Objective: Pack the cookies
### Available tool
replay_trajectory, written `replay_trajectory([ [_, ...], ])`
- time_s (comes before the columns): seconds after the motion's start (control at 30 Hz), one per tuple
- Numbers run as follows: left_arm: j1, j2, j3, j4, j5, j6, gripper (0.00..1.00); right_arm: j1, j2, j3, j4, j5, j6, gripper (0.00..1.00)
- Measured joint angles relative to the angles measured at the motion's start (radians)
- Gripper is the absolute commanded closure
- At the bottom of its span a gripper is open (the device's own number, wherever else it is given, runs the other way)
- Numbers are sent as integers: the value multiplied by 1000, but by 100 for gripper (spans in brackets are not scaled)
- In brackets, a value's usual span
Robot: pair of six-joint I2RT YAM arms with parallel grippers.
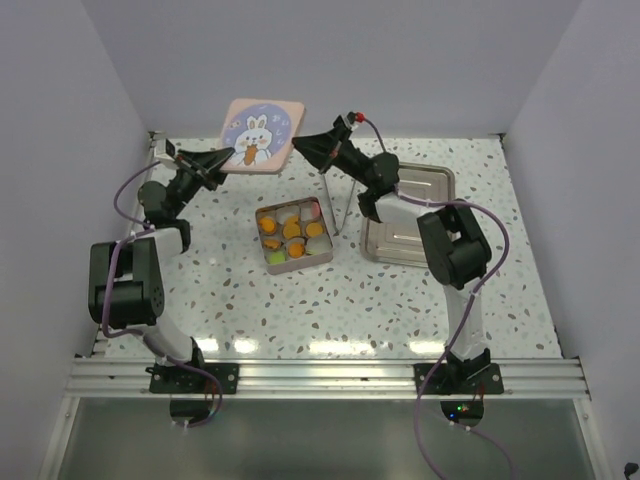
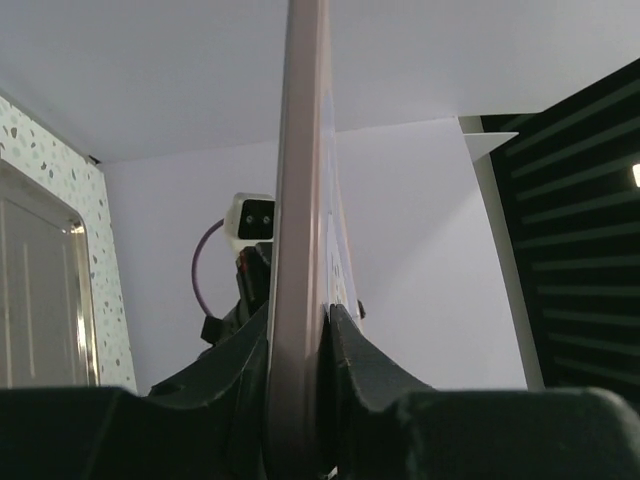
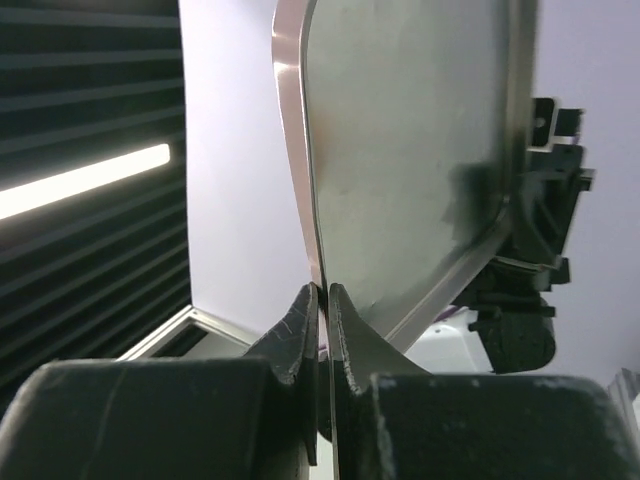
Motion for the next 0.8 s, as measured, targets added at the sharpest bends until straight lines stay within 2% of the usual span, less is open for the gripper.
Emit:
replay_trajectory([
  [0.03, 3, 0, 0, 2, 0, -5, 78, -4, 0, -11, 0, -6, -1, 87],
  [0.07, 5, -1, 0, 4, 0, -7, 79, -8, 0, -22, -2, -10, 0, 65],
  [0.13, 6, -8, -3, 3, 5, 13, 80, -10, 0, -50, -6, -29, 3, 44],
  [0.23, 4, -36, -13, -10, 15, 55, 82, 0, -4, -95, -12, -71, 0, 34],
  [0.37, 4, -111, -33, -87, 24, 133, 83, 10, -11, -117, -16, -124, 1, 33],
  [0.5, 4, -217, -35, -256, 16, 241, 85, 11, -39, -113, -48, -163, 0, 37],
  [0.6, 3, -284, -35, -360, 3, 303, 85, 11, -60, -94, -137, -173, -1, 46],
  [0.63, 3, -296, -35, -376, 0, 312, 85, 11, -66, -85, -173, -174, -5, 54],
  [0.73, 3, -314, -35, -429, -9, 342, 83, 11, -72, -37, -296, -184, -40, 72],
  [0.8, 3, -315, -35, -473, -20, 346, 81, 11, -72, 4, -396, -192, -87, 76],
])
